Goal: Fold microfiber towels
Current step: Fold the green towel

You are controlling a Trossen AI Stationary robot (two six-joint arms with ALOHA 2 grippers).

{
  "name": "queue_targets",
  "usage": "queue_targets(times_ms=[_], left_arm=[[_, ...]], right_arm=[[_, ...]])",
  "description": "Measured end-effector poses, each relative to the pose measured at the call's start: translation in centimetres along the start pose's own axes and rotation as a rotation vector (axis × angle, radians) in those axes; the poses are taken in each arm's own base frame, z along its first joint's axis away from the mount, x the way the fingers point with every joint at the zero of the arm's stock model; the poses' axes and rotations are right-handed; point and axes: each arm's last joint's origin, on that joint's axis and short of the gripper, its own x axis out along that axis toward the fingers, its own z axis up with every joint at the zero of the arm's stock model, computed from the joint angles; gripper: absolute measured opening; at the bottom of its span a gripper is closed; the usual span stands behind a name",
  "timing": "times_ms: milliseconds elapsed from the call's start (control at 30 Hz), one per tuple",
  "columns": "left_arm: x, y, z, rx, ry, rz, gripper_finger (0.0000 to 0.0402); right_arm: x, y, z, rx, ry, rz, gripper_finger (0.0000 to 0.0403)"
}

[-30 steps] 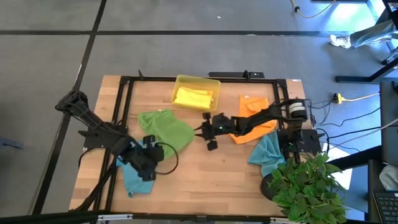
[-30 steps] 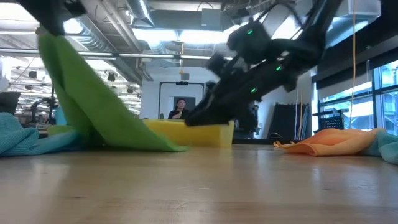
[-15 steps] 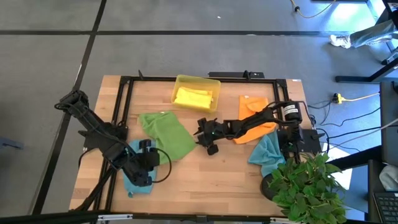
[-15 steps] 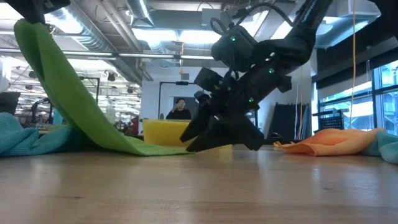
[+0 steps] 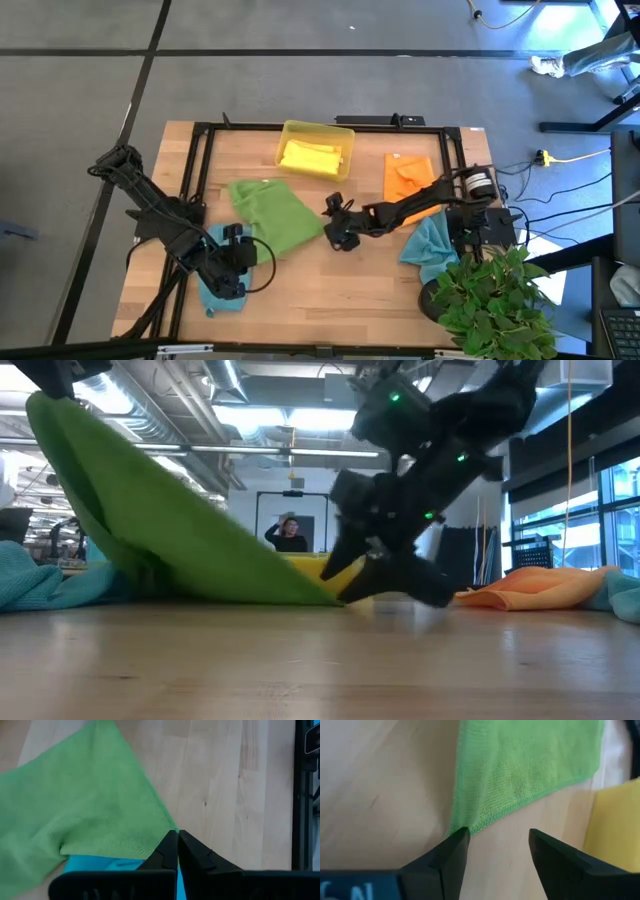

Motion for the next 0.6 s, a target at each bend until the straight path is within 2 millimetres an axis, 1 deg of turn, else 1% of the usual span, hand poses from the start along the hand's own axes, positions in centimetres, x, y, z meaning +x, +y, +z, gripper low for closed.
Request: queue_targets(times_ms=[133, 167, 300, 367, 467, 600], left_arm=[[0.0, 0.0, 0.0, -0.001, 0.004, -0.002, 0.0], [0.0, 0.0, 0.0, 0.0, 0.004, -0.003, 0.0], [0.0, 0.0, 0.0, 0.0, 0.004, -0.002, 0.0], [0.0, 0.0, 0.0, 0.0, 0.004, -0.002, 0.0], [0.0, 0.0, 0.0, 0.0, 0.005, -0.002, 0.0], [0.0, 0.0, 0.0, 0.0, 0.006, -0.001, 0.0]], right_arm=[[-2.6, -1.3, 1.4, 0.08, -0.126, 0.047, 0.0213], [-2.9, -1.5, 1.7, 0.096, -0.163, 0.074, 0.0213], [-2.6, -0.7, 1.4, 0.118, -0.181, 0.184, 0.0213], [-2.2, -0.4, 1.3, 0.121, -0.175, 0.2, 0.0213], [-1.5, 0.5, 0.6, 0.112, -0.141, 0.226, 0.0213], [-1.3, 1.1, -0.1, 0.109, -0.127, 0.235, 0.0213]])
